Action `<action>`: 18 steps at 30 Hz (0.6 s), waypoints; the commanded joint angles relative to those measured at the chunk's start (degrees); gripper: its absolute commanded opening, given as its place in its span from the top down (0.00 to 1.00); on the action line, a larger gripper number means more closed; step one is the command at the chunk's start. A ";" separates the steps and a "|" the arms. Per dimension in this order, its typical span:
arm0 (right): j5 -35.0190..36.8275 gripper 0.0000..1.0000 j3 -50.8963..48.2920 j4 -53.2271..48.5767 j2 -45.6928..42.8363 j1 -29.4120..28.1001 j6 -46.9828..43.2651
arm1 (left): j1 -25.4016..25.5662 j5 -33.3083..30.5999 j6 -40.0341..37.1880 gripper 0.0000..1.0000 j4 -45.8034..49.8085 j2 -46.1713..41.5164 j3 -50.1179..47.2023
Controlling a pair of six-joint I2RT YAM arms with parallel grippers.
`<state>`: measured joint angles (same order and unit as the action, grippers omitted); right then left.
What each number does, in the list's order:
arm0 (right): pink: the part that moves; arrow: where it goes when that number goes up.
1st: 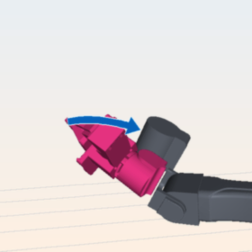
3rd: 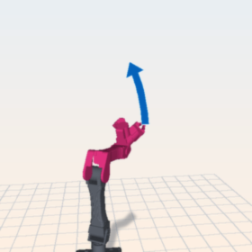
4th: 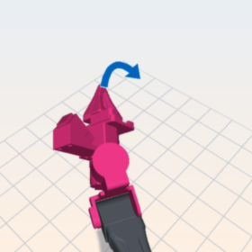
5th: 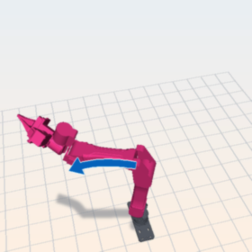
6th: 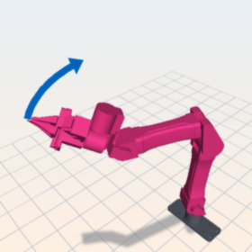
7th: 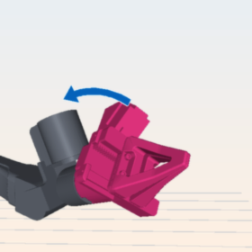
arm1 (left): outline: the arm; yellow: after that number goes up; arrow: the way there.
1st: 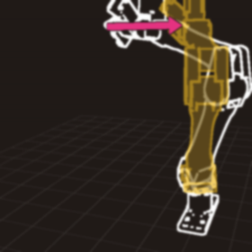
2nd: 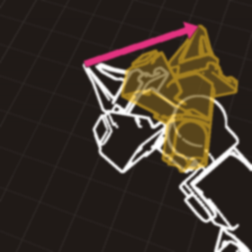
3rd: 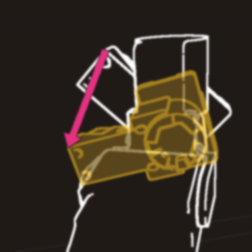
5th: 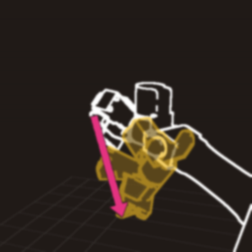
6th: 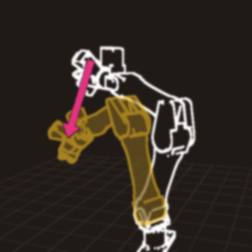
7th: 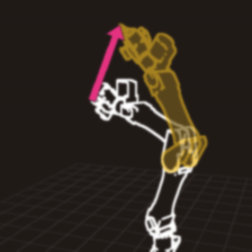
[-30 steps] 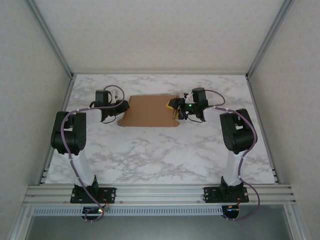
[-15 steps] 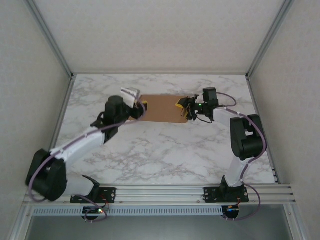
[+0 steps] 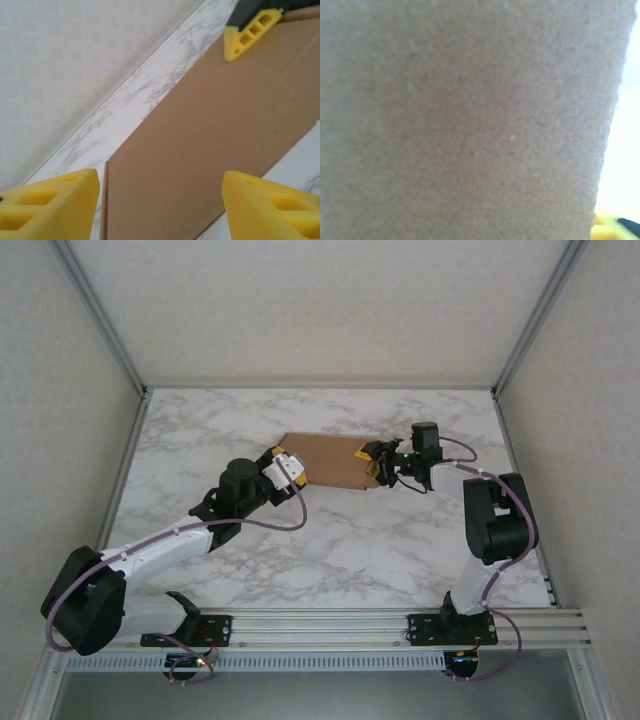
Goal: Fold the paper box
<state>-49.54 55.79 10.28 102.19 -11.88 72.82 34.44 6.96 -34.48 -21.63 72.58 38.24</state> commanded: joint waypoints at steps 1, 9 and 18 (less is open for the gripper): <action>-1.27 0.52 -0.68 0.33 -2.34 0.22 1.87 | 1.84 -1.12 -3.80 0.35 0.19 2.16 -0.12; -1.67 0.53 -1.36 2.46 -3.35 0.14 4.00 | 2.72 -3.21 -2.13 0.41 -3.89 7.46 0.00; -0.77 0.54 -1.38 2.87 -3.67 0.14 4.85 | 6.77 -3.52 -0.61 0.50 -4.75 7.36 -2.10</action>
<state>-49.56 54.83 11.27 100.49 -11.88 76.12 40.01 4.19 -36.03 -24.99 80.64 37.36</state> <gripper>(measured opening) 0.515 0.506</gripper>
